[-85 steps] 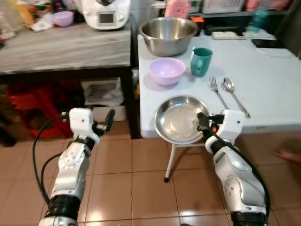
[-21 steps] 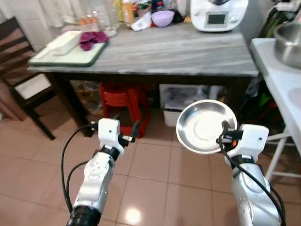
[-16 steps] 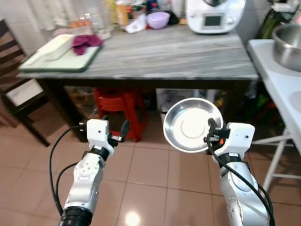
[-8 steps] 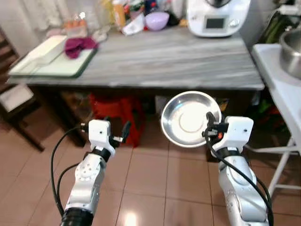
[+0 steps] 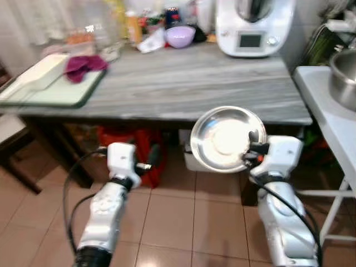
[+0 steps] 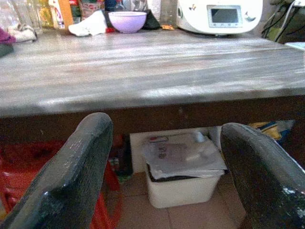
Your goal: Setting the table
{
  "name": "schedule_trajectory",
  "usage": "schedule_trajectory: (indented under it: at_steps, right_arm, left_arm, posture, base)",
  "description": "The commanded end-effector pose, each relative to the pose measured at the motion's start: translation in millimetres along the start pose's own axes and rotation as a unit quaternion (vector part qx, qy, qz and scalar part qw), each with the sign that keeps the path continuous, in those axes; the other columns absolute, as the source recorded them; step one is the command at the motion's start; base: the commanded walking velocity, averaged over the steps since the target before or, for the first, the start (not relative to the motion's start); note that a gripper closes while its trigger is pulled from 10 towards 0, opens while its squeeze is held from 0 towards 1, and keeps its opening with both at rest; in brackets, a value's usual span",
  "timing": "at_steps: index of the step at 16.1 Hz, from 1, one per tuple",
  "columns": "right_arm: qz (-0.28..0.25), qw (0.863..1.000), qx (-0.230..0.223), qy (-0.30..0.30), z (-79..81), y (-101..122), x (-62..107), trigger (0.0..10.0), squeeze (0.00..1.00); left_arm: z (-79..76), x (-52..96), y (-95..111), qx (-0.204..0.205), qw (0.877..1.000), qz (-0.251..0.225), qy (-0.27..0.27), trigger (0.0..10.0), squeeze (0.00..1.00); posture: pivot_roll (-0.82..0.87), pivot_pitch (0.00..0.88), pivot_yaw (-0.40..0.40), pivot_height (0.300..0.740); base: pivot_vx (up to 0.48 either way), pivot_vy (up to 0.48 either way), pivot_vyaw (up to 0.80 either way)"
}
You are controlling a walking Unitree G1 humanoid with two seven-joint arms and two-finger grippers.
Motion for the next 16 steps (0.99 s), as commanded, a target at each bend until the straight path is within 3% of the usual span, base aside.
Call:
schedule_trajectory:
  at_steps: [1, 16]
  right_arm:
    - [-0.01, 1.0, 0.007, -0.009, -7.1, 5.9, -1.8, 10.0, 0.0]
    - [-0.019, 1.0, 0.004, -0.02, -12.1, 9.5, -8.3, 10.0, 0.0]
  left_arm:
    - [-5.7, -3.4, 2.9, 0.001, 1.0, -0.005, -0.005, 10.0, 0.0]
    - [-6.2, -2.7, 2.9, -0.002, 1.0, -0.005, -0.006, 10.0, 0.0]
  posture:
    - [-0.16, 0.067, 0.071, 0.74]
    - [-0.15, 0.078, 0.079, 0.74]
  base:
    - [0.36, 0.0, 0.0]
    - [0.369, 0.0, 0.0]
Point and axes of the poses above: a point about 5 cm out from each wrist's last joint towards the gripper, its own x axis pointing back from the gripper into the wrist, its own y axis along the axis of the wrist's last joint, z = x × y, the point moved 5 cm from there along -x, pointing out of the wrist towards the gripper, and after that the axes turned 1 degree about -x, right-handed, at the moved point
